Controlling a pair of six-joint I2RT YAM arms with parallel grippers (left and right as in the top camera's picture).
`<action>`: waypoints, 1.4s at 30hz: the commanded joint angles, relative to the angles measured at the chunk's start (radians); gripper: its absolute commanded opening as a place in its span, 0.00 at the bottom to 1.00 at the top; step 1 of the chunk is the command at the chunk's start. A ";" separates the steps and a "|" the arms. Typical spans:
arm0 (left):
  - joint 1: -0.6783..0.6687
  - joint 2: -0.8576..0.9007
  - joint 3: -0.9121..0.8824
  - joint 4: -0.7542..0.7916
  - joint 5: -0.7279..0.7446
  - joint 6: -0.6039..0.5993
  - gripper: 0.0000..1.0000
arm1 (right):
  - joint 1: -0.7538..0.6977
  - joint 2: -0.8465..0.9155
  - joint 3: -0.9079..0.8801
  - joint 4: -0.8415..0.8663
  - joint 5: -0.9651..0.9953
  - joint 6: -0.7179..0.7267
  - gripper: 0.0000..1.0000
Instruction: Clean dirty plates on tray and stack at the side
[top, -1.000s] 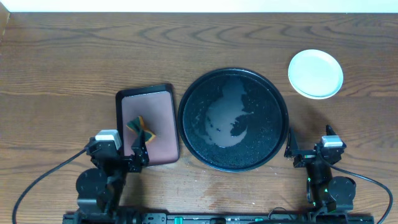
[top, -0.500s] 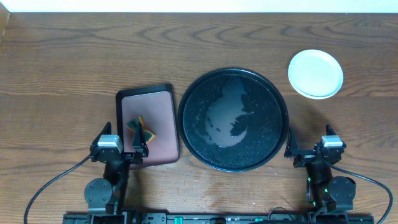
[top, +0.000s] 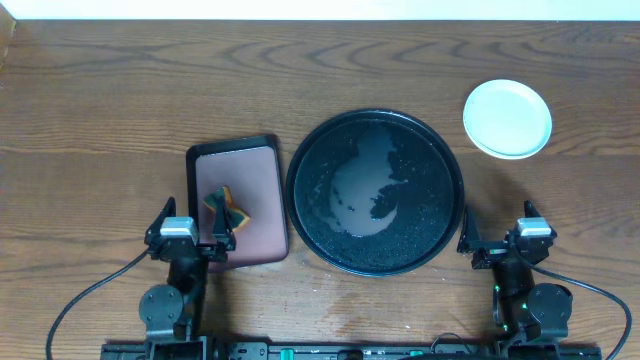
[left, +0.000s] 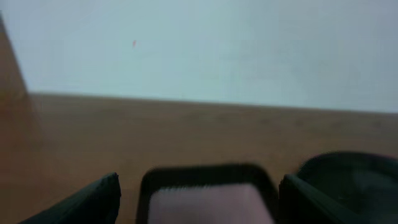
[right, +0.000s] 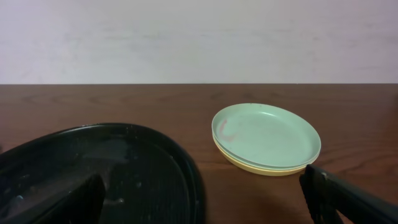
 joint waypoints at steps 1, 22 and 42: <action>0.026 -0.009 -0.004 -0.065 -0.014 0.014 0.82 | -0.011 -0.006 0.000 -0.005 0.013 0.006 0.99; 0.026 -0.009 -0.004 -0.131 -0.039 0.014 0.82 | -0.011 -0.006 0.000 -0.005 0.013 0.006 0.99; 0.018 -0.008 -0.003 -0.131 -0.015 0.055 0.82 | -0.011 -0.006 0.000 -0.005 0.013 0.006 0.99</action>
